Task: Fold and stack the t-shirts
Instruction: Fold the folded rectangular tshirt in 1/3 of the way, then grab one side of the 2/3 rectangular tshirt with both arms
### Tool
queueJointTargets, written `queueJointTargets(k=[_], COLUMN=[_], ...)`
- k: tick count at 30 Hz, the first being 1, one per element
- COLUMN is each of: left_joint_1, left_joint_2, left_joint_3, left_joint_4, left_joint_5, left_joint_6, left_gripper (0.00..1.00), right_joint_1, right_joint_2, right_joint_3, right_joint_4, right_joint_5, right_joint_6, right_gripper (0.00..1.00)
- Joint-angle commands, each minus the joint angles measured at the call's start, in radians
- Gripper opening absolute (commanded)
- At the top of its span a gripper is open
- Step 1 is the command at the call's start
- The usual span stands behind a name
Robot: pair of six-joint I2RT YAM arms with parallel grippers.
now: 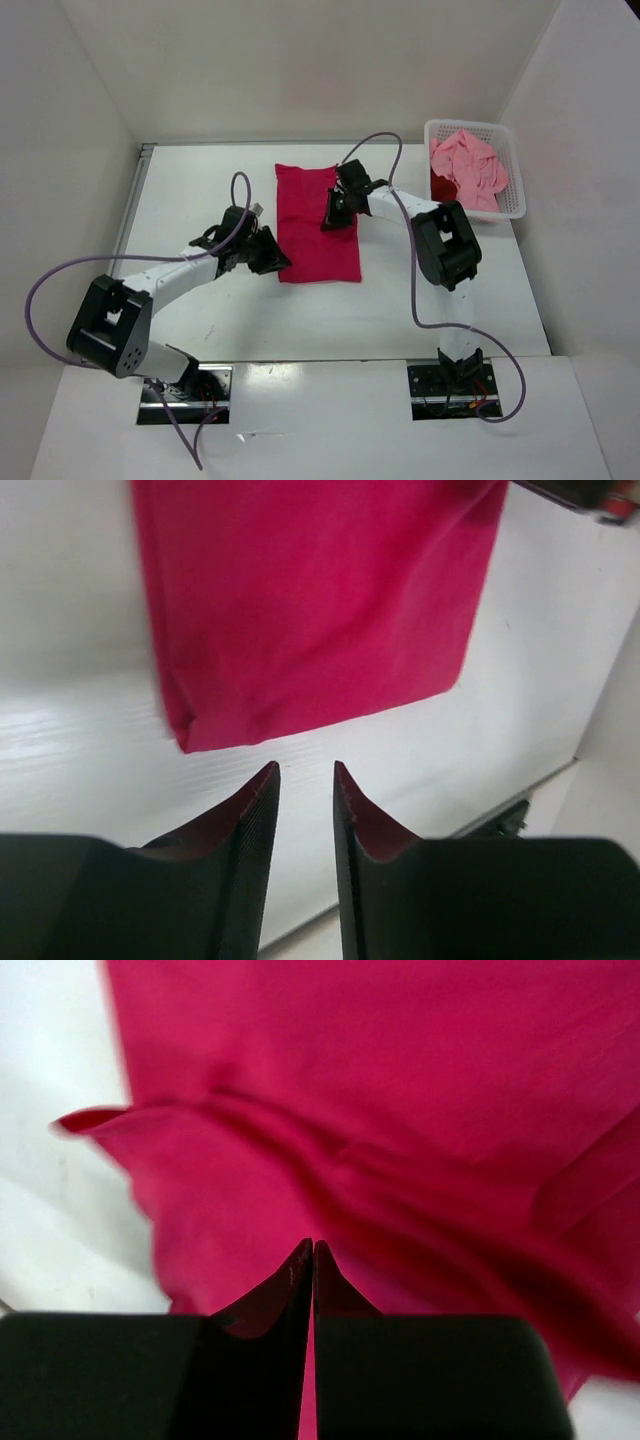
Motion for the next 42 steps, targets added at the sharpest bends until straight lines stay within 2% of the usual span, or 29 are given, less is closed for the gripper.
queueJointTargets(k=[1,5,10,14,19,23,27,28,31,32,33,34,35,37,39,40,42], left_joint_1=[0.016,0.025,0.108,0.177,0.241,0.272,0.281,0.281,0.254,0.239,0.223,0.209,0.176,0.142,0.095,0.084,0.074], left_joint_2=[0.082,0.280,0.464,0.604,0.658,0.659,0.517,0.448,0.331,0.308,0.270,0.254,0.242,0.213,0.198,0.197,0.197], left_joint_3=[0.174,0.354,0.495,0.570,0.630,0.649,0.522,0.484,0.324,0.289,0.223,0.197,0.174,0.126,0.095,0.085,0.051], left_joint_4=[0.094,0.114,0.139,0.129,0.119,0.097,0.137,0.137,0.108,0.108,0.097,0.088,0.077,0.061,0.060,0.060,0.073], left_joint_5=[0.102,0.095,0.073,0.073,0.052,0.061,0.072,0.082,0.082,0.092,0.092,0.101,0.111,0.112,0.101,0.092,0.049], left_joint_6=[-0.019,-0.007,0.046,0.084,0.104,0.104,0.119,0.119,0.139,0.150,0.150,0.150,0.150,0.138,0.110,0.098,0.073], left_gripper=[0.34,0.31,0.30,0.30,0.30,0.32,0.38,0.40,0.51,0.55,0.67,0.71,0.73,0.75,0.75,0.75,0.68], right_joint_1=[-0.054,-0.097,-0.110,-0.110,-0.110,-0.110,-0.119,-0.128,-0.166,-0.180,-0.194,-0.206,-0.215,-0.226,-0.226,-0.226,-0.226], right_joint_2=[0.066,0.161,0.283,0.284,0.195,0.087,-0.058,-0.092,-0.222,-0.291,-0.321,-0.344,-0.362,-0.385,-0.413,-0.413,-0.424], right_joint_3=[0.095,0.201,0.308,0.309,0.278,0.214,0.108,0.038,-0.130,-0.180,-0.281,-0.322,-0.352,-0.415,-0.475,-0.494,-0.549], right_joint_4=[-0.015,-0.015,-0.062,-0.071,-0.102,-0.102,-0.090,-0.078,0.006,0.036,0.062,0.079,0.079,0.057,0.057,0.057,0.089], right_joint_5=[-0.038,-0.088,-0.217,-0.237,-0.237,-0.237,-0.237,-0.237,-0.228,-0.228,-0.249,-0.249,-0.249,-0.196,-0.180,-0.168,-0.168], right_joint_6=[-0.019,-0.062,-0.097,-0.088,-0.088,-0.097,-0.085,-0.076,-0.013,0.013,0.059,0.073,0.073,0.082,0.082,0.091,0.113], right_gripper=[0.05,0.05,0.05,0.05,0.08,0.17,0.33,0.41,0.48,0.48,0.46,0.38,0.20,0.08,0.06,0.09,0.22])
